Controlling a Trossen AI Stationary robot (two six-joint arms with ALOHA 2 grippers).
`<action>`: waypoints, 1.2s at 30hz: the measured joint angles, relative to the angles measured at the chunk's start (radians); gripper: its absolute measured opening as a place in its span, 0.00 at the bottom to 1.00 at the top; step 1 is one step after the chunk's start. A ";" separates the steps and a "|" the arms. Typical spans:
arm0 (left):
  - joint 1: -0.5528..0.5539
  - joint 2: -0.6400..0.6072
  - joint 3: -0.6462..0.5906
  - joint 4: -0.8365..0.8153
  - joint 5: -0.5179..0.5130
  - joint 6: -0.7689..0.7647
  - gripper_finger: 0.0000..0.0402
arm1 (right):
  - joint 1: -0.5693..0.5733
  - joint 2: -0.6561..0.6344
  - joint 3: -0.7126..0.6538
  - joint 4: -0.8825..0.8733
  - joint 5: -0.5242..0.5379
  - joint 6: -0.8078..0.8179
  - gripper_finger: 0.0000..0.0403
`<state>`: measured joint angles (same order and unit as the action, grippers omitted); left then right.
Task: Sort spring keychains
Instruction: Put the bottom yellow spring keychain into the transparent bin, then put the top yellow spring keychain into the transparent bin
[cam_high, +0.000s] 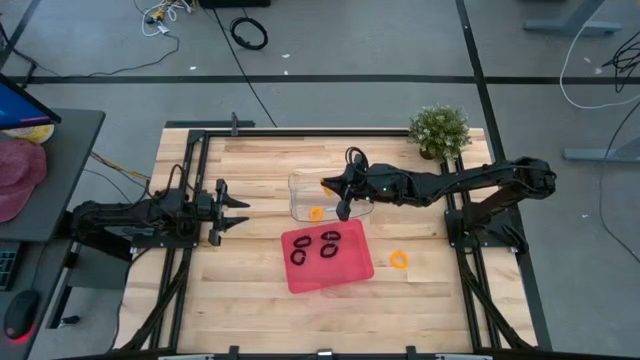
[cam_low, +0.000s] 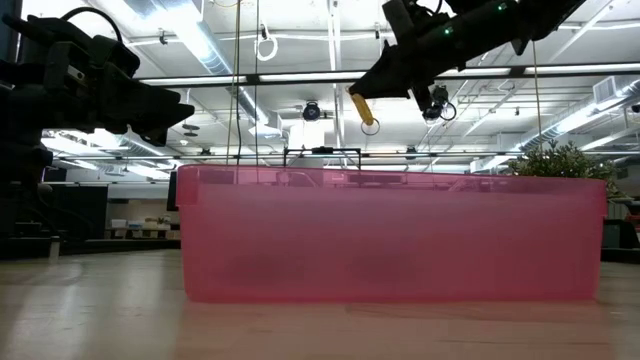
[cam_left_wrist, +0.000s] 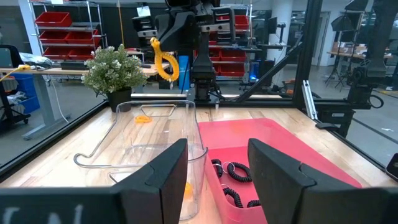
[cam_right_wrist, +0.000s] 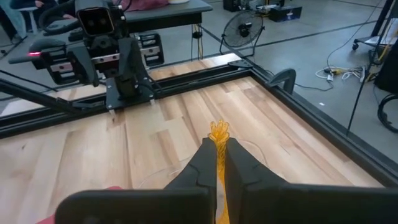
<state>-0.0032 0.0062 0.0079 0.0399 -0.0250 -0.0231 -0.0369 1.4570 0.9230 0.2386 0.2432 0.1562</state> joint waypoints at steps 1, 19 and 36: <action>0.000 0.000 0.000 0.000 0.000 0.000 0.43 | 0.000 0.000 0.000 0.000 0.000 0.000 0.00; 0.000 0.000 0.000 0.000 0.000 0.000 0.43 | -0.001 0.000 0.000 0.001 0.002 -0.005 0.14; 0.000 0.000 0.000 0.000 0.000 0.000 0.43 | -0.001 0.000 0.000 0.004 0.002 0.021 0.71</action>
<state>-0.0031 0.0063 0.0081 0.0400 -0.0251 -0.0231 -0.0383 1.4570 0.9230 0.2427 0.2447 0.1769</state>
